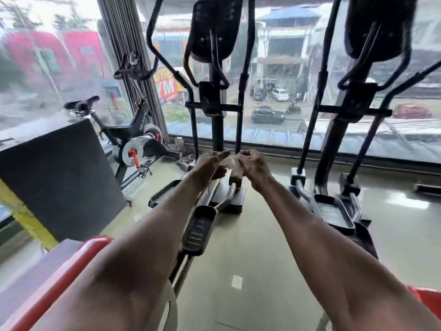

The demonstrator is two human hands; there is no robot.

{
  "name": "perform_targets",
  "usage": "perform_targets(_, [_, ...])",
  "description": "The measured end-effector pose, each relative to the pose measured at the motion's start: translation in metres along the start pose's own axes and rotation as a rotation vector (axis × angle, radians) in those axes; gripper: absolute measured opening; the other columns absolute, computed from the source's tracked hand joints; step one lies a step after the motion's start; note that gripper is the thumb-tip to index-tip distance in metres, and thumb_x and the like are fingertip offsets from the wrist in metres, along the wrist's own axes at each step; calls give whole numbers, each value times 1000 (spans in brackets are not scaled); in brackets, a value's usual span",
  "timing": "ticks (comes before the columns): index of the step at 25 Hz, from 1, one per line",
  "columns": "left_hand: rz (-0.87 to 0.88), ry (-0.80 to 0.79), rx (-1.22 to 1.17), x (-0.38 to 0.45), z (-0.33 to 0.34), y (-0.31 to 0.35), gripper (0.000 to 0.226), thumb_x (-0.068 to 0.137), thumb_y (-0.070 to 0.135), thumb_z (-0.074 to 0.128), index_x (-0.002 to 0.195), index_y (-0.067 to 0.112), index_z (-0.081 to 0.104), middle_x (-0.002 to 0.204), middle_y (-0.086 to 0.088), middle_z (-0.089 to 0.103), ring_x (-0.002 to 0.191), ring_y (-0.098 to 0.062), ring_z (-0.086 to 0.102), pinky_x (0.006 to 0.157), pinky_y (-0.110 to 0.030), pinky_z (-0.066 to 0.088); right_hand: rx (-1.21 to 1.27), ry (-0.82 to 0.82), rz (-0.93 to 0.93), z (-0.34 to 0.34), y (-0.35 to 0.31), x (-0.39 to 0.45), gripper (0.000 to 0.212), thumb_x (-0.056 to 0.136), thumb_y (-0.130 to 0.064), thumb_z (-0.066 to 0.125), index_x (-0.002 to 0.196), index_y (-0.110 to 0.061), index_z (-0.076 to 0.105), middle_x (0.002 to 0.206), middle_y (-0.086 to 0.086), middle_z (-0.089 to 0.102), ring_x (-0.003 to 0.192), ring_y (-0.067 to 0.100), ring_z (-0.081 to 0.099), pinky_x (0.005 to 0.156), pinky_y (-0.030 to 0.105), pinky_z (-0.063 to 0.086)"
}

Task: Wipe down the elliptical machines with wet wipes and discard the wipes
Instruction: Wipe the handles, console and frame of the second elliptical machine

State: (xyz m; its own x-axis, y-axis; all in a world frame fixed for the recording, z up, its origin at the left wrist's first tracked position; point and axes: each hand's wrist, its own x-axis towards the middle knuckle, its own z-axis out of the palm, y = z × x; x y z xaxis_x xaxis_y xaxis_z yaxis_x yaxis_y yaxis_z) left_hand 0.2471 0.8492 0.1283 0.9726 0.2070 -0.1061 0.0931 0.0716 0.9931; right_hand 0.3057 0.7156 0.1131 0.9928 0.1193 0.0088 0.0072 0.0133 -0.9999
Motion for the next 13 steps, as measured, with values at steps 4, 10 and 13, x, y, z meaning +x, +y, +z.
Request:
perform_targets(4, [54, -1, 57, 112, 30, 44, 23, 85, 0, 64, 70, 17, 58, 70, -5, 58, 68, -19, 57, 66, -31, 48, -199, 128, -98, -10, -36, 99, 4, 94, -20, 57, 91, -18, 58, 97, 9, 65, 86, 25, 61, 72, 34, 47])
perform_targets(10, [179, 36, -118, 287, 70, 101, 23, 89, -8, 49, 82, 12, 59, 57, 0, 60, 48, -10, 54, 47, -17, 44, -763, 246, -749, -6, -76, 252, 25, 85, -15, 67, 109, -10, 66, 105, 15, 58, 102, 30, 55, 83, 31, 45])
perform_targets(13, [282, 61, -226, 378, 84, 137, 22, 86, -3, 49, 88, 17, 60, 58, 2, 61, 44, -8, 55, 49, -19, 43, -842, 232, -898, -6, -100, 348, 20, 85, -14, 64, 102, -5, 70, 96, 18, 67, 97, 34, 60, 73, 30, 43])
